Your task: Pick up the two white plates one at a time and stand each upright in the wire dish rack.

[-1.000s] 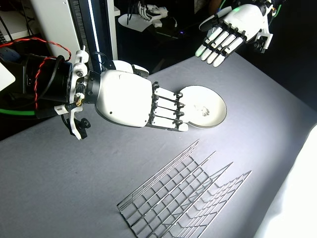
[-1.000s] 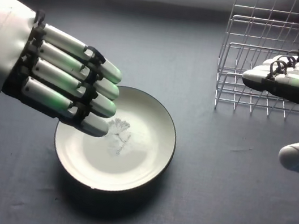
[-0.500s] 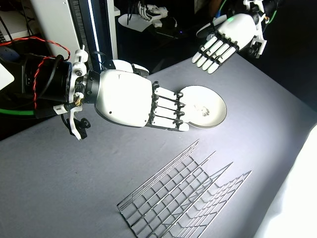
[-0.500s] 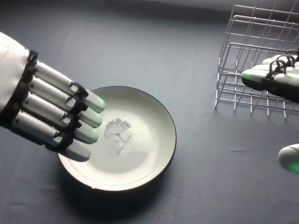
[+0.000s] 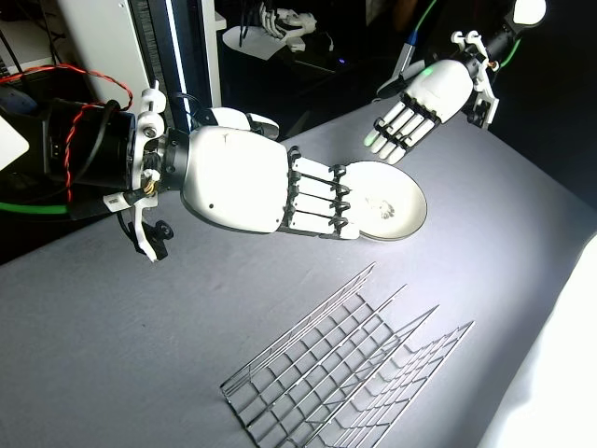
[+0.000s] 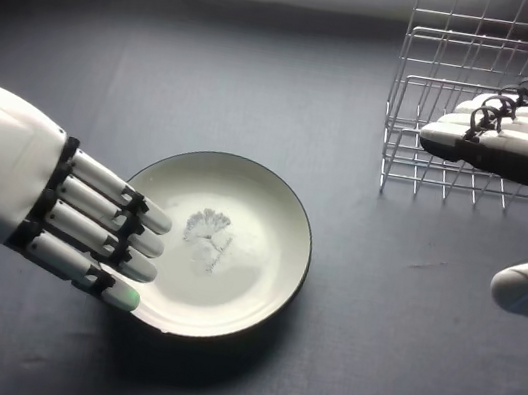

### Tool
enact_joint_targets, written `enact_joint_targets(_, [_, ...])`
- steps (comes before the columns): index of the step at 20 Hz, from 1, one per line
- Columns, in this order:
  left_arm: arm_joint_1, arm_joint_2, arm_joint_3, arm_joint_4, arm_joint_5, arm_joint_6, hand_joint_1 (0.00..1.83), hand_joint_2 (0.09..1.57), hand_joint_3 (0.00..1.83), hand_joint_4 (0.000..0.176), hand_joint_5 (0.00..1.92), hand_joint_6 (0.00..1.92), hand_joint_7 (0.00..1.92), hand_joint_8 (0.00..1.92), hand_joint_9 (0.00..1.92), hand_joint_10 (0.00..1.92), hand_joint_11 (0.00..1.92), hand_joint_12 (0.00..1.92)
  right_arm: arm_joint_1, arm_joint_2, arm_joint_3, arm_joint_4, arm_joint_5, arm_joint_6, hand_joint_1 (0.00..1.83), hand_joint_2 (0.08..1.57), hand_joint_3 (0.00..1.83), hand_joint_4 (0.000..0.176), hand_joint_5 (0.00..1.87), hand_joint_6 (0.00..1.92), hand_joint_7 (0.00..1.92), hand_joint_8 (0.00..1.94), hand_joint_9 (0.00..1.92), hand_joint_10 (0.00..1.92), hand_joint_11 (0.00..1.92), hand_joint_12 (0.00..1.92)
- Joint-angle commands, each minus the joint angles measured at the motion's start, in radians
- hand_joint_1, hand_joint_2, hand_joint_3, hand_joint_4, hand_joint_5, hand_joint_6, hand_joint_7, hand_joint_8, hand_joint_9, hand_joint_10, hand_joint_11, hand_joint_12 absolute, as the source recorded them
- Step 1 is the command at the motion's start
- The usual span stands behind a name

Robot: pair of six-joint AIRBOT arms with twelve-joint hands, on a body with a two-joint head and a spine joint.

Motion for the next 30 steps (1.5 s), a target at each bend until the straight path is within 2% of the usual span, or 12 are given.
enact_joint_targets(1, [-0.005,-0.006,0.012,-0.057,-0.043,-0.001,0.0,1.06,0.0,0.0,0.04,0.0,0.0,0.0,0.0,0.0,0.0,0.0,0.012,0.003,0.004,0.042,0.102,0.002,0.0,1.11,0.0,0.0,0.0,0.0,0.0,0.0,0.0,0.0,0.0,0.0])
enact_joint_targets(5, [-0.005,-0.058,0.075,-0.026,-0.043,-0.001,0.0,1.07,0.0,0.0,0.03,0.0,0.0,0.0,0.0,0.0,0.0,0.0,-0.005,0.003,0.011,0.028,0.125,-0.004,0.0,1.12,0.0,0.0,0.0,0.0,0.0,0.0,0.0,0.0,0.0,0.0])
enact_joint_targets(10, [-0.023,-0.106,0.135,0.009,-0.04,0.0,0.0,1.06,0.0,0.0,0.03,0.0,0.0,0.0,0.0,0.0,0.0,0.0,0.015,-0.017,0.068,-0.205,0.181,-0.004,0.0,1.12,0.0,0.0,0.0,0.0,0.0,0.0,0.0,0.0,0.0,0.0])
enact_joint_targets(13, [-0.034,-0.134,0.169,0.023,-0.037,0.0,0.0,1.06,0.0,0.0,0.04,0.01,0.0,0.0,0.0,0.0,0.0,0.0,0.082,-0.028,0.122,-0.358,0.192,0.0,0.0,1.12,0.0,0.0,0.0,0.0,0.0,0.0,0.0,0.0,0.0,0.0])
enact_joint_targets(14, [-0.038,-0.15,0.189,0.037,-0.034,0.0,0.0,1.07,0.0,0.0,0.04,0.0,0.0,0.0,0.0,0.0,0.0,0.0,0.132,-0.03,0.145,-0.44,0.21,0.002,0.0,1.11,0.0,0.0,0.0,0.0,0.0,0.0,0.0,0.0,0.0,0.0])
enact_joint_targets(17, [-0.04,-0.168,0.22,0.059,-0.033,-0.009,0.0,1.07,0.0,0.0,0.04,0.01,0.0,0.0,0.0,0.0,0.0,0.0,0.208,-0.036,0.159,-0.524,0.203,0.011,0.0,1.1,0.0,0.0,0.0,0.0,0.0,0.0,0.0,0.0,0.0,0.0])
enact_joint_targets(24, [-0.044,-0.194,0.283,0.111,-0.056,-0.04,0.0,1.06,0.0,0.0,0.04,0.0,0.0,0.0,0.0,0.0,0.0,0.0,0.231,-0.075,0.175,-0.614,0.259,-0.003,0.0,1.1,0.0,0.0,0.0,0.0,0.0,0.0,0.0,0.0,0.0,0.0])
enact_joint_targets(30, [-0.034,-0.202,0.306,0.138,-0.065,-0.043,0.0,1.06,0.0,0.0,0.05,0.01,0.0,0.0,0.0,0.0,0.0,0.0,0.215,-0.139,0.248,-0.639,0.323,-0.007,0.0,1.11,0.0,0.0,0.0,0.0,0.0,0.0,0.0,0.0,0.0,0.0])
